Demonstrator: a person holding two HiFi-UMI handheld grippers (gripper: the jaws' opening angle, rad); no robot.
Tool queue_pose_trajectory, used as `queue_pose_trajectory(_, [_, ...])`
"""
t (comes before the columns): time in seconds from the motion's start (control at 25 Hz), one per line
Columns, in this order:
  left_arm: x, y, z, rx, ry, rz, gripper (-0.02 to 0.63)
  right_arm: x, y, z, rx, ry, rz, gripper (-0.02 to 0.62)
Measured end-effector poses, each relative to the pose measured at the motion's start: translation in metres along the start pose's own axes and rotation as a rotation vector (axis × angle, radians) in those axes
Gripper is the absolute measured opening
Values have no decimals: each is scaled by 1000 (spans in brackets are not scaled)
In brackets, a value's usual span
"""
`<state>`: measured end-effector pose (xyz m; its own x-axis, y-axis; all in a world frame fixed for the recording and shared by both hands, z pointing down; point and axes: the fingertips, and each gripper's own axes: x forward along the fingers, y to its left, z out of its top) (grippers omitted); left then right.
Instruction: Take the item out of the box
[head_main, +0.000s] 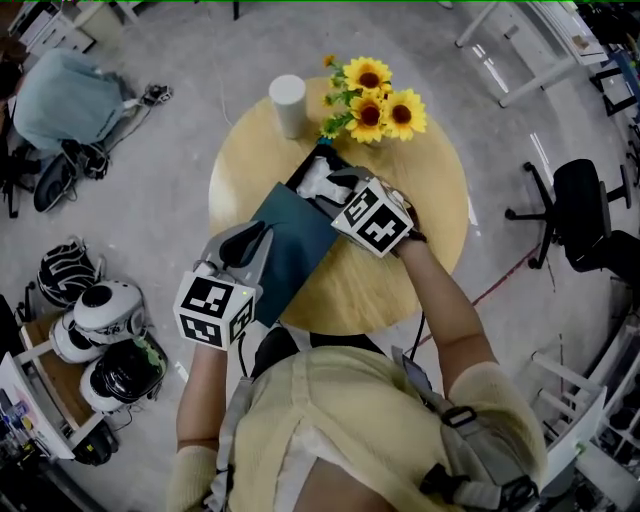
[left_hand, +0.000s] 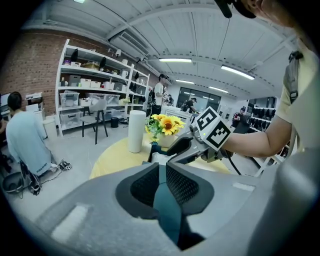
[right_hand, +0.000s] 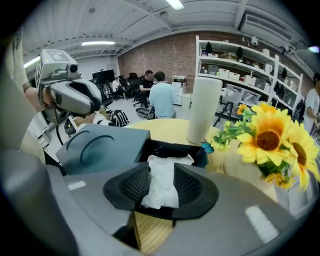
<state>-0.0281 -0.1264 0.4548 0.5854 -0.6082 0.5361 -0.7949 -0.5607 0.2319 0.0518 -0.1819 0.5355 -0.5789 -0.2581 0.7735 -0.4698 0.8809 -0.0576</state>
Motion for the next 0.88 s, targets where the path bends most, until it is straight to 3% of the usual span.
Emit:
queue_pose_trajectory(0.24, [1,7,-1,-15,9,29,46,20,7,-6,-142,123,91,156])
queue_pose_trajectory(0.52, [2,12,-5,-33,16,55,46,33,8,-16,-235,238,167,160])
queue_pose_trajectory(0.88, [-6,21,-7,-53,17,96,48,44,7,-21,-268,289,190,142])
